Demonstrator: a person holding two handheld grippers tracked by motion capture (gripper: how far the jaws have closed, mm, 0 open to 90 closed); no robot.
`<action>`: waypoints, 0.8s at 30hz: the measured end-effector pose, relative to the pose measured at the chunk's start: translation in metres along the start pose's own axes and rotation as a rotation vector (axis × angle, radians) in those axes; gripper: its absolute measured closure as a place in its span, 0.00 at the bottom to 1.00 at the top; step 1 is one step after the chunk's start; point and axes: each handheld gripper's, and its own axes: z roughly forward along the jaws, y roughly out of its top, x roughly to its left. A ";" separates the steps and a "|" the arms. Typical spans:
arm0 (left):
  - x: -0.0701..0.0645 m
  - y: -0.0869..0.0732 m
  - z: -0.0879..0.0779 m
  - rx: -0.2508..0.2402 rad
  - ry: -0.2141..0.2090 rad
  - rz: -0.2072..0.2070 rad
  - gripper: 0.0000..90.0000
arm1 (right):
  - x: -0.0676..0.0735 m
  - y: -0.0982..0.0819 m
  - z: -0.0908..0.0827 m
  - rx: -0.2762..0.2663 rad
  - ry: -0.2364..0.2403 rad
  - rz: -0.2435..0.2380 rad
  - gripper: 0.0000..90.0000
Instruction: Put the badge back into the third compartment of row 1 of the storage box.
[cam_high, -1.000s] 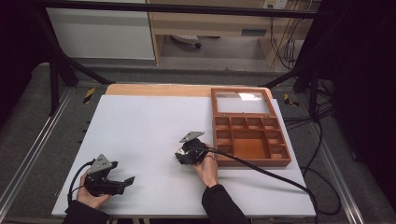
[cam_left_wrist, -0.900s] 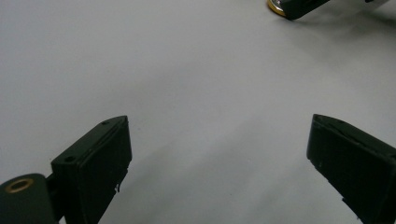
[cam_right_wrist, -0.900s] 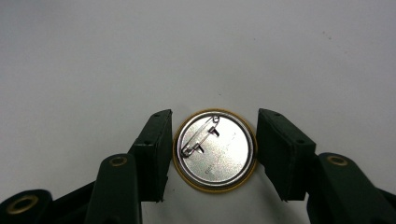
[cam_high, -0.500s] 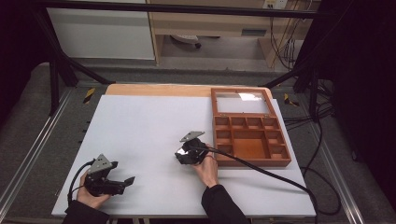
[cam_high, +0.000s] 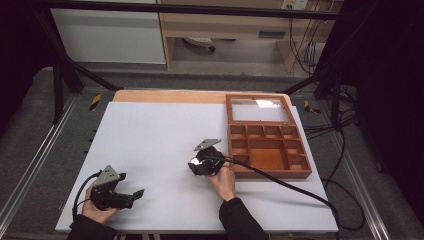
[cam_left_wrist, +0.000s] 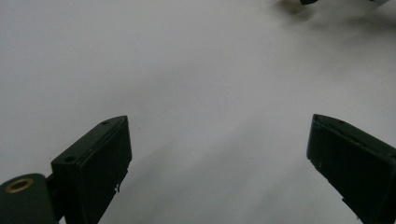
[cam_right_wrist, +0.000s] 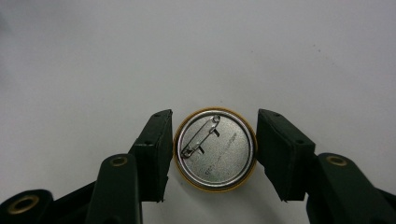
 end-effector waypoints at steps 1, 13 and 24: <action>0.000 0.000 0.000 0.000 0.000 0.000 0.07 | 0.000 0.001 -0.002 0.002 0.001 0.000 0.53; 0.000 0.000 0.000 0.000 0.002 -0.002 0.07 | 0.002 0.006 -0.020 -0.005 0.016 -0.021 0.53; 0.000 0.000 0.000 -0.001 0.004 -0.004 0.07 | 0.005 0.008 -0.035 -0.014 0.042 -0.029 0.53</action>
